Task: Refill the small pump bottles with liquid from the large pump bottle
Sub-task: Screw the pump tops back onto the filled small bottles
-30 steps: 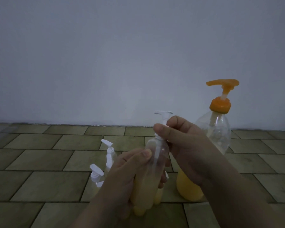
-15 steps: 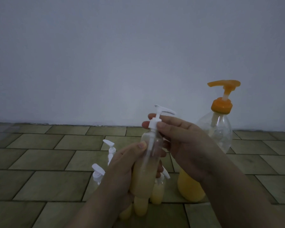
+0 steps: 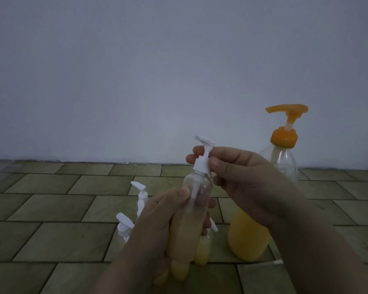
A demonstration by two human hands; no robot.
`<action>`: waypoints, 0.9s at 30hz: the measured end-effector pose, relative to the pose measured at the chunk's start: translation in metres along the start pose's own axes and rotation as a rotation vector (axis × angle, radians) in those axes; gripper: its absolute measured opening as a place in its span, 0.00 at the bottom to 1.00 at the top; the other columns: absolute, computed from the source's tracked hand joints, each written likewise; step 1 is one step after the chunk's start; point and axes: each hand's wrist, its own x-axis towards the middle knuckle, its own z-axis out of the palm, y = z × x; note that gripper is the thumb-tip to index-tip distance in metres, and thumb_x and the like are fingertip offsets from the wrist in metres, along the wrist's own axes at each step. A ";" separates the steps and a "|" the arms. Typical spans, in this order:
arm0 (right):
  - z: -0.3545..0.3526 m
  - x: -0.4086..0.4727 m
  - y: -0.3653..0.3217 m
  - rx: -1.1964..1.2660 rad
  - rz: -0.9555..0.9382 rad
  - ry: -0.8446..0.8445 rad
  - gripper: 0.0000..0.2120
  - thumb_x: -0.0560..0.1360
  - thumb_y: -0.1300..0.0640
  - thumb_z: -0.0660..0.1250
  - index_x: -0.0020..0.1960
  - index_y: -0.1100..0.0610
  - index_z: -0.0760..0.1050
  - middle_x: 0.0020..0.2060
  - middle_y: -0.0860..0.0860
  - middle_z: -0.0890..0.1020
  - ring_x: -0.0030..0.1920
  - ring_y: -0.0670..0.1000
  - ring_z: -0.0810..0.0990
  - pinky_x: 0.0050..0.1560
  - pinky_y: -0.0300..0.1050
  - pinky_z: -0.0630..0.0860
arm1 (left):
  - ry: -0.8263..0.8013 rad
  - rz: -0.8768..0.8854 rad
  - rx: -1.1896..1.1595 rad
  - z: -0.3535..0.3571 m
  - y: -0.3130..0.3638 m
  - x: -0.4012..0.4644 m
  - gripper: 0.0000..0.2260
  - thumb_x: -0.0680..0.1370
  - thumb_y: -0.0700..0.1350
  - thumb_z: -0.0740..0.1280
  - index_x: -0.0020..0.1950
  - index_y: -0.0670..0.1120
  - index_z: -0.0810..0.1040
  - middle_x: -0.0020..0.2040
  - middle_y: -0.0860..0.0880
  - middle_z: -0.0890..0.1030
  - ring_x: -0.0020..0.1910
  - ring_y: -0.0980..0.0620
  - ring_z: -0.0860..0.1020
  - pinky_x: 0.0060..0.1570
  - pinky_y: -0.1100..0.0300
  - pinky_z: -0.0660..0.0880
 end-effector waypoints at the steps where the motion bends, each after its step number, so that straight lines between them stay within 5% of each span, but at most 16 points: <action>1: 0.000 0.000 0.000 0.009 0.001 0.015 0.14 0.65 0.54 0.69 0.49 0.57 0.82 0.48 0.52 0.85 0.53 0.55 0.80 0.60 0.58 0.68 | 0.001 0.002 0.010 0.000 0.000 0.000 0.21 0.63 0.57 0.67 0.46 0.43 0.83 0.43 0.42 0.82 0.34 0.49 0.79 0.33 0.57 0.76; 4: 0.003 0.000 0.002 -0.008 0.000 0.081 0.16 0.57 0.49 0.72 0.42 0.55 0.83 0.42 0.51 0.85 0.45 0.51 0.79 0.57 0.56 0.70 | 0.020 -0.002 0.009 0.001 0.000 0.000 0.23 0.62 0.58 0.67 0.45 0.42 0.83 0.42 0.41 0.82 0.33 0.49 0.79 0.32 0.57 0.76; 9: -0.002 0.004 -0.003 0.008 0.021 -0.046 0.14 0.65 0.55 0.67 0.49 0.57 0.82 0.47 0.52 0.85 0.48 0.48 0.82 0.54 0.46 0.74 | -0.015 -0.066 -0.084 0.001 0.000 0.001 0.20 0.61 0.58 0.70 0.44 0.44 0.84 0.39 0.43 0.82 0.30 0.50 0.78 0.29 0.59 0.74; 14: -0.001 0.006 -0.003 0.020 -0.029 -0.014 0.11 0.64 0.58 0.67 0.45 0.58 0.82 0.42 0.52 0.85 0.45 0.48 0.83 0.47 0.42 0.78 | -0.043 -0.013 -0.033 -0.004 0.002 0.003 0.26 0.58 0.61 0.77 0.46 0.43 0.84 0.42 0.42 0.82 0.34 0.50 0.79 0.33 0.58 0.76; 20: 0.001 0.004 -0.004 -0.077 -0.132 0.033 0.12 0.64 0.58 0.66 0.47 0.58 0.81 0.40 0.51 0.86 0.45 0.46 0.84 0.42 0.31 0.76 | 0.045 0.021 0.127 0.000 0.010 0.001 0.12 0.67 0.51 0.67 0.43 0.46 0.84 0.38 0.45 0.82 0.33 0.51 0.80 0.32 0.61 0.77; 25: -0.018 -0.015 -0.021 -0.432 -0.224 0.055 0.21 0.62 0.42 0.67 0.55 0.42 0.78 0.49 0.37 0.82 0.50 0.37 0.79 0.44 0.28 0.75 | 0.145 0.158 0.353 0.001 0.037 0.011 0.14 0.68 0.58 0.69 0.45 0.50 0.82 0.44 0.51 0.84 0.40 0.49 0.82 0.39 0.52 0.81; 27: -0.031 -0.033 -0.030 -0.380 -0.327 0.132 0.18 0.64 0.39 0.68 0.52 0.41 0.80 0.50 0.39 0.83 0.50 0.39 0.80 0.43 0.29 0.76 | 0.238 0.227 0.415 -0.007 0.055 0.026 0.15 0.66 0.55 0.70 0.48 0.48 0.80 0.43 0.53 0.84 0.40 0.53 0.82 0.38 0.57 0.81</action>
